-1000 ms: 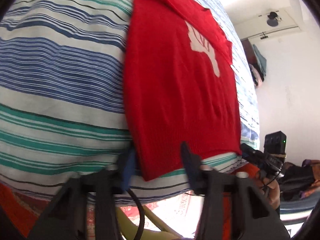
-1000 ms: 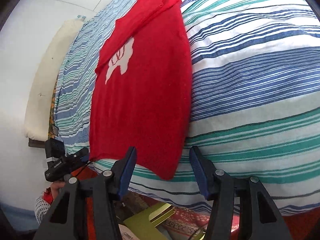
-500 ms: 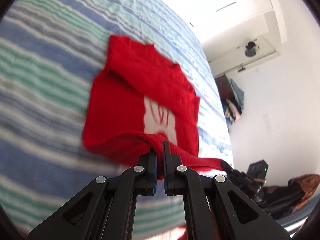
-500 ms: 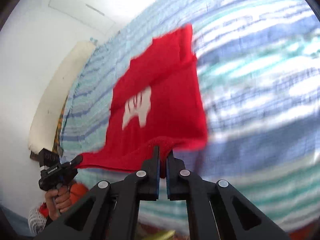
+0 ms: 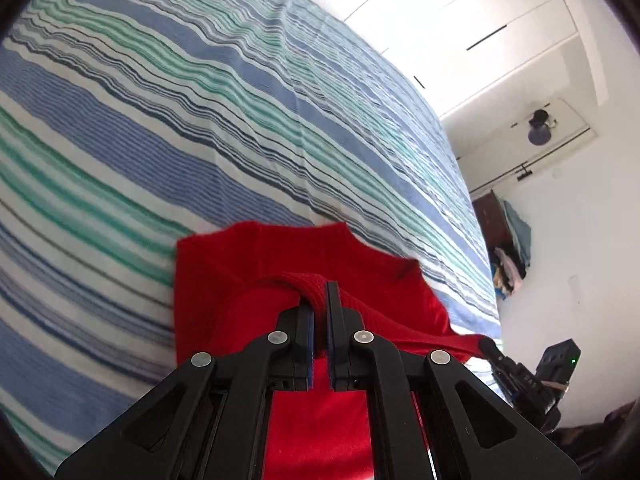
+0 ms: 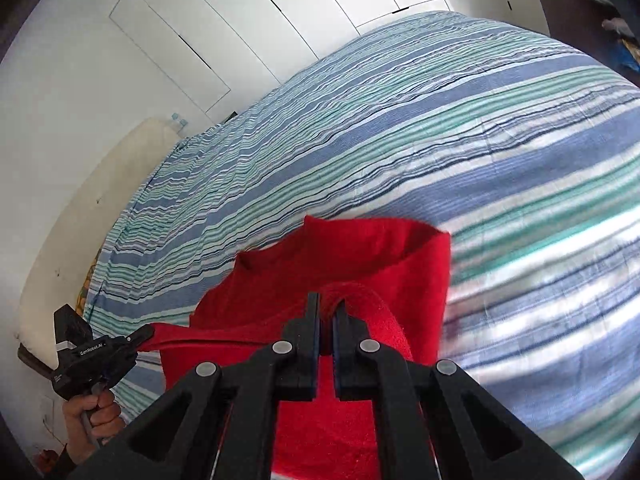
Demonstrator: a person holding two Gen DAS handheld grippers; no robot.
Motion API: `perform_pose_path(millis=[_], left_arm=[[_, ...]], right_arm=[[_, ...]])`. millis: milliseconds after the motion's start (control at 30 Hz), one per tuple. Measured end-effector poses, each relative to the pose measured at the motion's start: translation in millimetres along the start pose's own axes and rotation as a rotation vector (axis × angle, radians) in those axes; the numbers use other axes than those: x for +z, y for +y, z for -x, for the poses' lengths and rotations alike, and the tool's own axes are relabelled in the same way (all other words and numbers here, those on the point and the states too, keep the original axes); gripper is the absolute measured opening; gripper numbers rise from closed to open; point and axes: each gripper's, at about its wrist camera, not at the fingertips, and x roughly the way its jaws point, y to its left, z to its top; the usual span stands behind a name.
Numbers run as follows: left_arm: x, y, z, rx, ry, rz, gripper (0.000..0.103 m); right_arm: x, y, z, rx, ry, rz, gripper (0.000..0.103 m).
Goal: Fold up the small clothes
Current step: 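Grasp the sweater hem with both tools and fold it toward the collar, then open both tools and withdraw them from the folded sweater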
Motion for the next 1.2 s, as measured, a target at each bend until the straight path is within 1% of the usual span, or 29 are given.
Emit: perform_pose_path(millis=[67,167,267,300,333,367,400,433,467,500,600,633,700,733,767,800,833,867,900,933,967,1033,1067,1133,1200], left_arm=[[11.9,2.8,-19.9,0.020,0.001,-0.005,0.002],[20.7,6.6,-43.1,0.055,0.008,-0.019,0.004],[26.5,21.2,-64.7,0.117,0.060,0.030,0.017],[24.8,24.6,-67.2,0.125,0.084,0.049,0.026],[24.8,27.5,-67.7,0.123,0.098,0.055,0.032],[23.9,27.0,-63.7,0.120,0.097,0.044,0.035],[21.6,24.5,-54.4,0.127,0.085,0.007,0.049],[18.9,21.7,-45.3,0.149,0.072,-0.025,0.069],[15.7,18.7,-34.7,0.179,0.053,-0.056,0.076],[10.0,15.7,-19.6,0.206,0.025,-0.091,0.080],[-2.4,14.2,7.2,0.188,0.013,-0.122,0.080],[-15.1,13.7,20.5,0.173,0.010,-0.126,0.082],[-42.4,14.4,36.1,0.149,0.022,-0.154,0.087],[-64.2,16.9,42.7,0.170,0.048,-0.183,0.087],[-72.7,16.1,38.9,0.192,0.063,-0.191,0.087],[-94.3,22.9,45.1,0.210,0.088,-0.195,0.087],[-108.7,28.1,49.7,0.212,0.104,-0.189,0.087],[-123.2,34.3,56.0,0.214,0.115,-0.177,0.086],[-141.2,41.4,66.1,0.221,0.125,-0.161,0.086],[-150.5,45.4,72.6,0.221,0.122,-0.154,0.086],[-159.6,47.2,81.7,0.219,0.111,-0.151,0.086],[-176.6,49.4,98.6,0.237,0.080,-0.151,0.086],[-183.6,47.9,105.3,0.249,0.063,-0.153,0.087],[-198.0,49.6,116.0,0.281,0.033,-0.151,0.087],[-209.4,50.4,121.7,0.319,0.017,-0.150,0.087]], right_arm=[[12.8,-4.1,-25.1,-0.022,0.012,0.009,0.005],[24.7,-10.2,-58.4,-0.051,0.021,0.014,0.005],[28.5,-17.2,-79.6,-0.060,0.009,-0.005,0.006],[30.6,-19.5,-85.4,-0.066,0.009,-0.017,0.012],[31.7,-21.6,-89.2,-0.073,0.014,-0.028,0.022],[32.8,-22.3,-89.4,-0.081,0.015,-0.033,0.030],[33.8,-21.2,-86.1,-0.085,0.009,-0.036,0.042],[34.8,-20.3,-79.7,-0.084,-0.002,-0.037,0.048],[35.0,-19.0,-70.6,-0.072,-0.016,-0.031,0.049],[34.5,-16.5,-62.1,-0.066,-0.023,-0.014,0.049],[24.2,2.6,-35.5,-0.065,-0.021,0.093,0.049],[16.1,10.9,-25.4,-0.044,-0.014,0.133,0.049],[-8.2,26.1,-6.4,0.026,0.014,0.211,0.050],[-24.5,32.4,1.4,0.068,0.041,0.257,0.050],[-41.8,35.1,6.3,0.098,0.067,0.289,0.050],[-60.5,30.5,8.8,0.097,0.105,0.306,0.050],[-78.4,19.8,5.7,0.043,0.158,0.308,0.050],[-95.5,1.5,-1.0,-0.059,0.227,0.291,0.049],[-109.8,-20.6,-4.9,-0.137,0.284,0.248,0.043],[-119.8,-38.5,4.2,-0.115,0.273,0.190,0.032],[-123.5,-44.4,19.2,-0.104,0.239,0.159,0.031],[-124.1,-40.6,43.5,-0.155,0.200,0.162,0.035],[-123.8,-36.1,54.9,-0.138,0.175,0.166,0.036],[-124.6,-28.6,73.7,-0.105,0.137,0.165,0.047],[-132.9,-23.5,89.7,-0.093,0.109,0.144,0.048]])
